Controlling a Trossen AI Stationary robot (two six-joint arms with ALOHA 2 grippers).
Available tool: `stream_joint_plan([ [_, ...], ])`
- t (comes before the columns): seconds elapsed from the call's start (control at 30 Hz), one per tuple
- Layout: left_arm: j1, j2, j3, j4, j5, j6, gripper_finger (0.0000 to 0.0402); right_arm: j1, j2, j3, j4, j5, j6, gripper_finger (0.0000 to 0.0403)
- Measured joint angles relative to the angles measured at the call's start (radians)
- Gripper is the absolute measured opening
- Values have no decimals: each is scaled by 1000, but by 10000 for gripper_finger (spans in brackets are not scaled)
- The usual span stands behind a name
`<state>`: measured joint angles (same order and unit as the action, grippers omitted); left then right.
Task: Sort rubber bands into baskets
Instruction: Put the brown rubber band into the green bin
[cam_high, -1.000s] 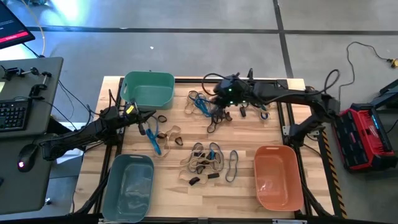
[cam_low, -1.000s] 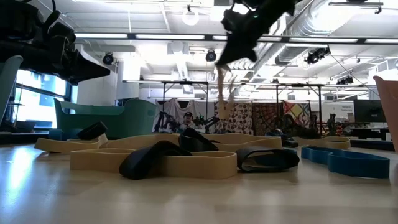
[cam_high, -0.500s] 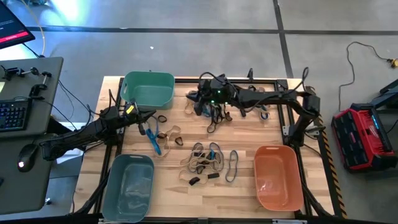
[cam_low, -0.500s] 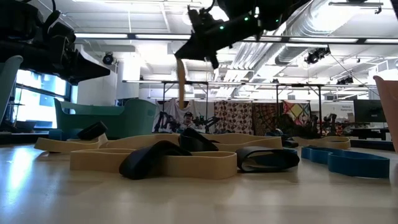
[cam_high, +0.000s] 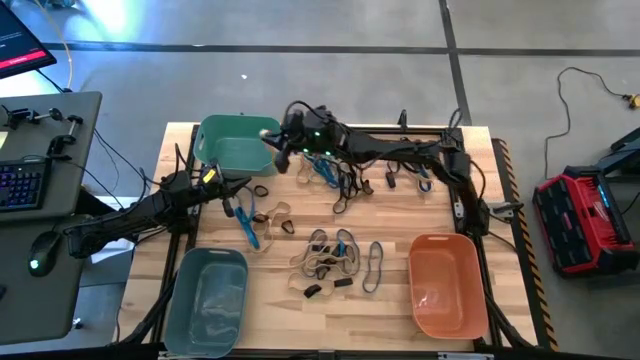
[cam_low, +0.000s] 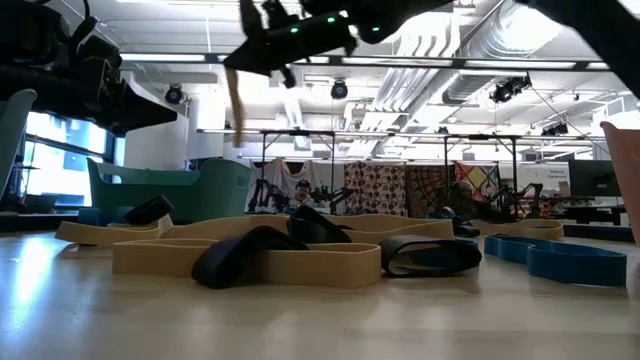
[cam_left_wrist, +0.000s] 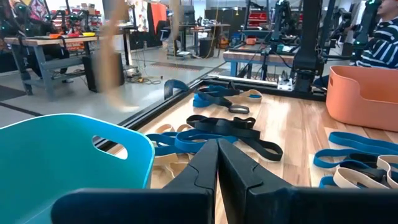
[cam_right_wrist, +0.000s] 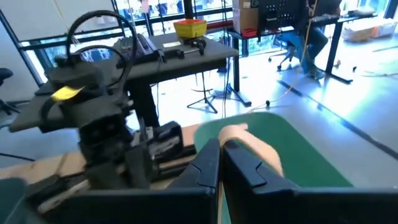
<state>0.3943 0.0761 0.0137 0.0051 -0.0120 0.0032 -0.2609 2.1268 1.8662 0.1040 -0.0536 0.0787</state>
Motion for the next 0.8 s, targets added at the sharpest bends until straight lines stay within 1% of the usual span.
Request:
stream_joint_plan([
  [0.23, 0, 0, 0, 0, 0, 0, 3, -21, 179, 274, -101, 0, -16, 0],
  [0.47, 0, 0, 0, 0, 0, 0, 3, -53, 349, 479, -174, 0, -8, 0],
  [0.5, 0, 0, 0, 0, 0, 0, 3, -57, 368, 492, -173, 0, 1, 0],
  [0.57, 0, 0, 0, 0, 0, 0, 3, -68, 374, 465, -128, -1, 31, 0],
  [0.7, 0, 0, 0, 0, 0, 0, 3, -90, 381, 454, -170, -2, 71, 0],
  [0.8, 0, 0, 0, 0, 0, 0, 3, -97, 386, 454, -215, -2, 71, 0],
])
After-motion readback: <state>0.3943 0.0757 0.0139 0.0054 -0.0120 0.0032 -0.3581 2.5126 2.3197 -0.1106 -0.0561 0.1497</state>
